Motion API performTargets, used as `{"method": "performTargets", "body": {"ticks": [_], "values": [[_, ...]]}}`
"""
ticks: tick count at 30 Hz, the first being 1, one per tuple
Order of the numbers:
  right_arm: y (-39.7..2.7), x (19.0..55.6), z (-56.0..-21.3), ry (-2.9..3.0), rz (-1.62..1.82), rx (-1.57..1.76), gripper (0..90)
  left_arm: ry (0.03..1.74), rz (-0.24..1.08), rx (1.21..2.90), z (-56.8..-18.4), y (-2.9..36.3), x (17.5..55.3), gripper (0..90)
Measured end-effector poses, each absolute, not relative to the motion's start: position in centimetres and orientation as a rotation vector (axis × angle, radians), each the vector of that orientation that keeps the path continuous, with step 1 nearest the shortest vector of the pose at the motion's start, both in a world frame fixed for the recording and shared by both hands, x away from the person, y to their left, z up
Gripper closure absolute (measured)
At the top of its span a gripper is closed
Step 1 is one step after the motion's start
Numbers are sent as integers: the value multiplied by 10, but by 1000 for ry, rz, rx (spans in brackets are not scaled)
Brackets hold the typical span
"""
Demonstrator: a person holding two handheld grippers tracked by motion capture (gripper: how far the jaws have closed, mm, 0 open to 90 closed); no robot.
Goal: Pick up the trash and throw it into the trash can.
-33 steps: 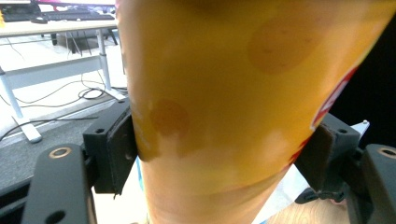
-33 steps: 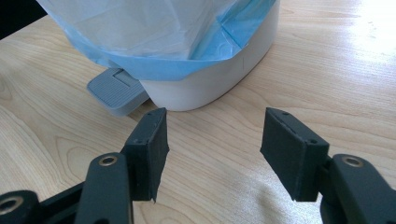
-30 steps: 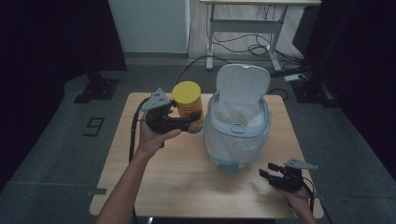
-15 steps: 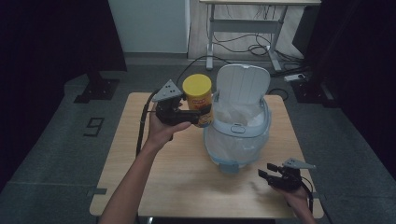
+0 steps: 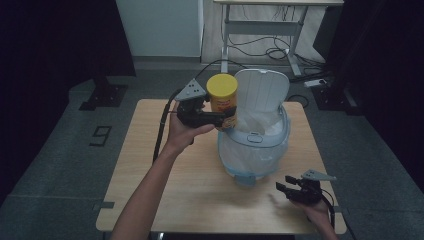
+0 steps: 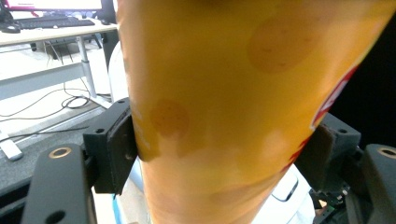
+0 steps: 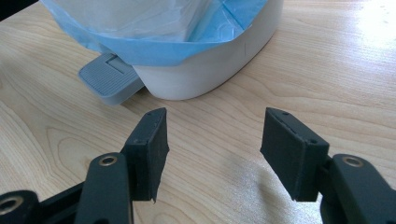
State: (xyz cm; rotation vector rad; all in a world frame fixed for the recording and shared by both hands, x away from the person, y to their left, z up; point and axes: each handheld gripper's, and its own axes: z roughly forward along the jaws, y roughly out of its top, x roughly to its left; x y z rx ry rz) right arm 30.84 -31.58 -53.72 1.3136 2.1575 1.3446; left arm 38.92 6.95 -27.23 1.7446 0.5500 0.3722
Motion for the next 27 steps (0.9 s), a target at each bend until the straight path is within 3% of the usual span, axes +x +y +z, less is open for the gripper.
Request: {"method": "performTargets", "body": {"ticks": [27], "values": [[-313, 309, -540, 2184, 1310, 1308, 401, 534, 346, 1770, -272, 45, 405, 235]]}}
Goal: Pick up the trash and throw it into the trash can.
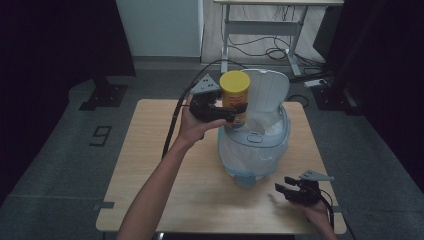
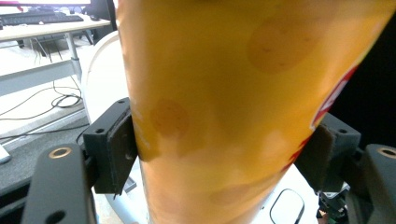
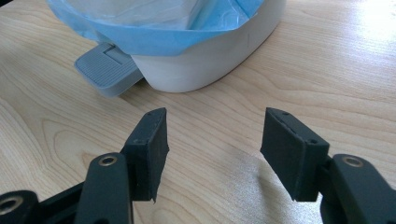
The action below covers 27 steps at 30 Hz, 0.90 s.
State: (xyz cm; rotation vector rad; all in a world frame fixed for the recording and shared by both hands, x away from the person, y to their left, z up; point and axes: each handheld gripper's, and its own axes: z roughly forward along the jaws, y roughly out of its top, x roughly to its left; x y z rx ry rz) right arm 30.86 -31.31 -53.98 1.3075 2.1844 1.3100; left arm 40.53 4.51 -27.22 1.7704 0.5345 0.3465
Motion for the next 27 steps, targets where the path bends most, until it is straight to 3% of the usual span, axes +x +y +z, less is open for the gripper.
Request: {"method": "performTargets", "body": {"ticks": [27], "values": [[-314, 309, -541, 2194, 1298, 1307, 401, 507, 329, 1770, -262, 29, 415, 235]]}}
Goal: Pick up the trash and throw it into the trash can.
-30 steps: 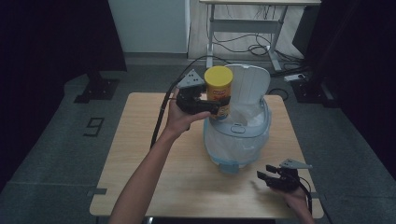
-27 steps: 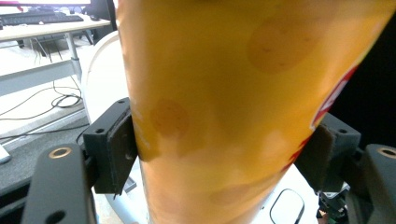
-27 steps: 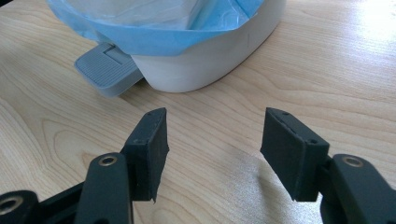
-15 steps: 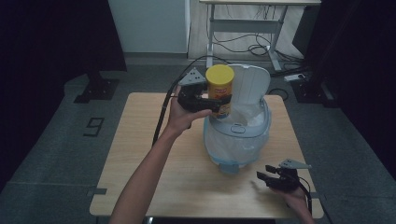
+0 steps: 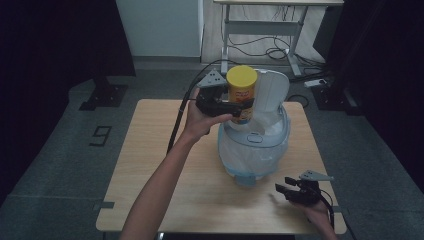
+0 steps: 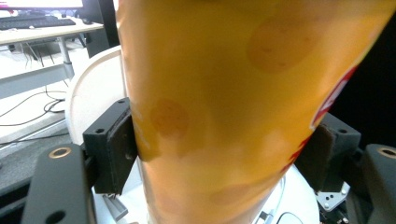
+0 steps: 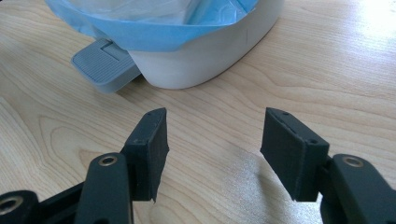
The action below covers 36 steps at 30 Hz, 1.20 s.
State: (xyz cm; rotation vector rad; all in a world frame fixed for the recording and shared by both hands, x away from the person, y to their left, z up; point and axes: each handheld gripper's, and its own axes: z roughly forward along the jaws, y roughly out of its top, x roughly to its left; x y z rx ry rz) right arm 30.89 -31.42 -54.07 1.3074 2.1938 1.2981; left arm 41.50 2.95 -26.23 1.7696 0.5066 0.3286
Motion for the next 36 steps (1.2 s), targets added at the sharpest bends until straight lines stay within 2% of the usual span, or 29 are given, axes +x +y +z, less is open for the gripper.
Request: {"method": "performTargets", "body": {"ticks": [31, 33, 36], "values": [[-311, 311, -545, 2228, 1254, 1301, 401, 461, 244, 1799, -273, -14, 435, 230], [-311, 311, -545, 2230, 1252, 1301, 401, 460, 260, 1786, -275, -15, 434, 211], [-311, 310, -545, 2230, 1250, 1297, 400, 450, 250, 1789, -276, -15, 434, 136]]}}
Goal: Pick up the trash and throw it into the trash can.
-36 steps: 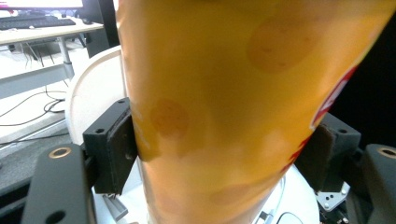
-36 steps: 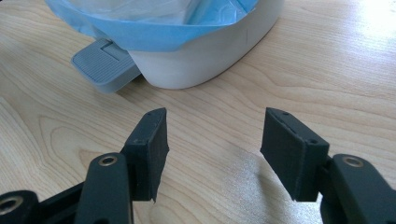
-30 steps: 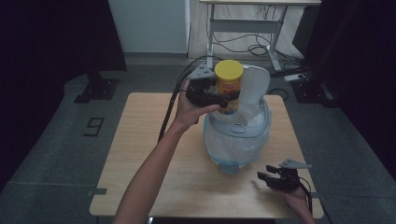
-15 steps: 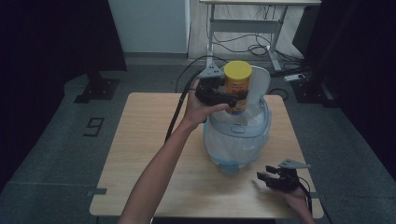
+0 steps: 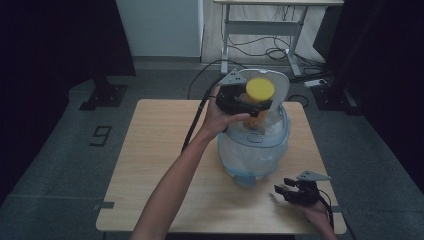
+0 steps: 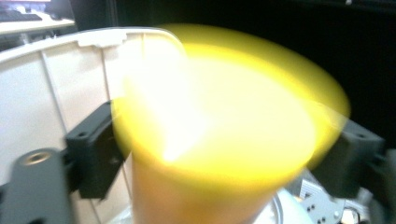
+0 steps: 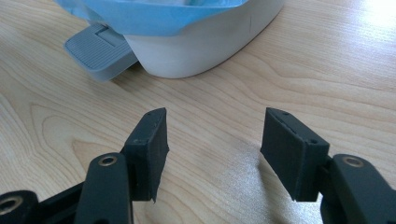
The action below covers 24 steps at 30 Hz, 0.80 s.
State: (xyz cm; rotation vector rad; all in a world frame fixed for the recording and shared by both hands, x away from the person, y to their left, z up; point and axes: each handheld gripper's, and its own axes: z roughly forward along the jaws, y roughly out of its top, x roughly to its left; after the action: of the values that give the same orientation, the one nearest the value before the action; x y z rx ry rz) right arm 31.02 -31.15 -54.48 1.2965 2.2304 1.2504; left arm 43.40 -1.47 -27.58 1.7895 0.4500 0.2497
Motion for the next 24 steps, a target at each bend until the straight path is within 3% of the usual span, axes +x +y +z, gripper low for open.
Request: {"method": "performTargets", "body": {"ticks": [24], "values": [[-309, 309, -544, 2243, 1243, 1281, 397, 472, 285, 1783, -286, 23, 412, 189]]}}
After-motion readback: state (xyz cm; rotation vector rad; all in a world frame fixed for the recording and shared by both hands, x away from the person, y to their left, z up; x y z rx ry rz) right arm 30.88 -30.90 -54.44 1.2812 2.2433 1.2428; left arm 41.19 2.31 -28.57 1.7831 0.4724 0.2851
